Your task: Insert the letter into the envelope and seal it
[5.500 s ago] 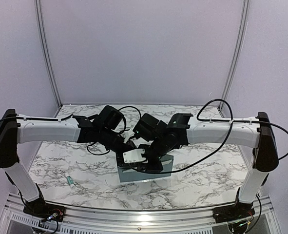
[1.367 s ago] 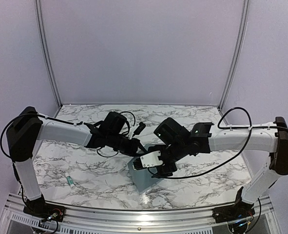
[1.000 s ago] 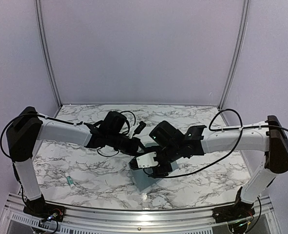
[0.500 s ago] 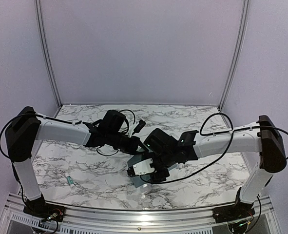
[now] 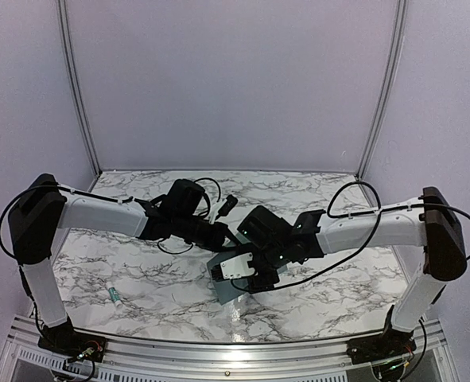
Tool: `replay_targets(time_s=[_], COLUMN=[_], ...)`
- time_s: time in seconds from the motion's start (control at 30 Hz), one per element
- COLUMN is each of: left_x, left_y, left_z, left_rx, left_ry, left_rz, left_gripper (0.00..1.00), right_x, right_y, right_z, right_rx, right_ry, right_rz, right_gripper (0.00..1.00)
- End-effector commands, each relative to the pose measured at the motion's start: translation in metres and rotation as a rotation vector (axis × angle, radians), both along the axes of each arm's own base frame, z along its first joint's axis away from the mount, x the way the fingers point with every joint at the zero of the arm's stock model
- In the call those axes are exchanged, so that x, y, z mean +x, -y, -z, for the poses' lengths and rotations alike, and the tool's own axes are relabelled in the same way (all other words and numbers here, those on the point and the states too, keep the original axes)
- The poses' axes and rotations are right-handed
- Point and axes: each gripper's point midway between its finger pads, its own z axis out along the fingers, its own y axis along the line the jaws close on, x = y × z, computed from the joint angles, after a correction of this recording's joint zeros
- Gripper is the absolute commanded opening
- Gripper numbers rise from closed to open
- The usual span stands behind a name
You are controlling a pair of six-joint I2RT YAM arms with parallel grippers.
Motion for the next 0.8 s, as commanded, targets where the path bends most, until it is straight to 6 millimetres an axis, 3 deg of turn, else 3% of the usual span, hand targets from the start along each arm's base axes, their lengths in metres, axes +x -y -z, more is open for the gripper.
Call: replay_targets(time_s=[0.0,0.3,0.57,0.67,0.77], left_x=[-0.006,-0.004,0.000,0.001,0.001], left_y=[0.000,-0.002,-0.006,-0.006,-0.007], left_z=[-0.021,-0.021,-0.019,-0.019,-0.016], left_rx=[-0.039,-0.026,-0.011,-0.011,-0.005], left_ry=[0.029,0.045,0.058,0.056,0.054], left_rz=[0.036,0.030,0.010,0.010,0.004], left_gripper=[0.00,0.00,0.00,0.00,0.00], right_x=[0.020,0.010,0.011,0.015,0.026], right_y=[0.009,0.017,0.021,0.017,0.010], right_z=[-0.006,0.010,0.011,-0.002,-0.037], right_rx=[-0.001,-0.042,-0.049,-0.006,0.077], right_ry=[0.041,-0.018,-0.072,-0.050,-0.007], right_rz=[0.067,0.077,0.118,0.115,0.128], right_gripper=[0.78,0.77,0.77,0.77,0.78])
